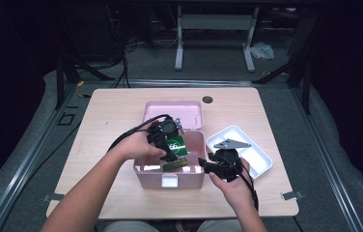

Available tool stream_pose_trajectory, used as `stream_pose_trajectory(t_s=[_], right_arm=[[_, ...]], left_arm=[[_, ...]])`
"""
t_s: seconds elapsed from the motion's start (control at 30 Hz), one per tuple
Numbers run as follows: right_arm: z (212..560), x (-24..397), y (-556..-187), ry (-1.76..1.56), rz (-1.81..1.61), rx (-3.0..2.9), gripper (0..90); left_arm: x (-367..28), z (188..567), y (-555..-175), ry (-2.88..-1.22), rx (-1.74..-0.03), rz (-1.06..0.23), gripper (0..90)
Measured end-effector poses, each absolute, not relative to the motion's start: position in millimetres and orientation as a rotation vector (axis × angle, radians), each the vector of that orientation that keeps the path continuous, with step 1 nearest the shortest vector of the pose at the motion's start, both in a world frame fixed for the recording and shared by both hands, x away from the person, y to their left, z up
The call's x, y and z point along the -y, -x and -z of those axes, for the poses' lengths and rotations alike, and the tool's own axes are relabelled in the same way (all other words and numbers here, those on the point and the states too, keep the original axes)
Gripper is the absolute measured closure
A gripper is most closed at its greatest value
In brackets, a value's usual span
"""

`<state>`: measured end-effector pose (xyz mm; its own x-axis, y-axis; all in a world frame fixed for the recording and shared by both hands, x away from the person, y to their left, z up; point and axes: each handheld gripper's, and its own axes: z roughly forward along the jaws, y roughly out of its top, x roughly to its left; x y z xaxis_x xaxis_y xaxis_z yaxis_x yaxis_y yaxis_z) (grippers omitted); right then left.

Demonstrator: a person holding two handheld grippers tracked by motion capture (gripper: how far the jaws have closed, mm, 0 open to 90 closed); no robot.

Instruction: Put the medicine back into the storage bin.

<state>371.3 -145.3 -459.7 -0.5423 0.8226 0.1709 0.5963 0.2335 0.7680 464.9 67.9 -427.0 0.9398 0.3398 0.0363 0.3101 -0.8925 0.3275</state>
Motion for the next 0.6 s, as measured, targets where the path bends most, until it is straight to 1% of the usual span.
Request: stream_pose_trajectory(t_s=[0.37,0.6], right_arm=[[459,146,-371,-1.328,-1.205,-2.232,56.0],[459,147,-371,-1.321,-1.211,-2.228,55.9]], left_arm=[[-64,447,-470,-2.792,-0.498,-0.122,16.2],[-63,453,-473,-2.810,-0.501,-0.130,16.1]])
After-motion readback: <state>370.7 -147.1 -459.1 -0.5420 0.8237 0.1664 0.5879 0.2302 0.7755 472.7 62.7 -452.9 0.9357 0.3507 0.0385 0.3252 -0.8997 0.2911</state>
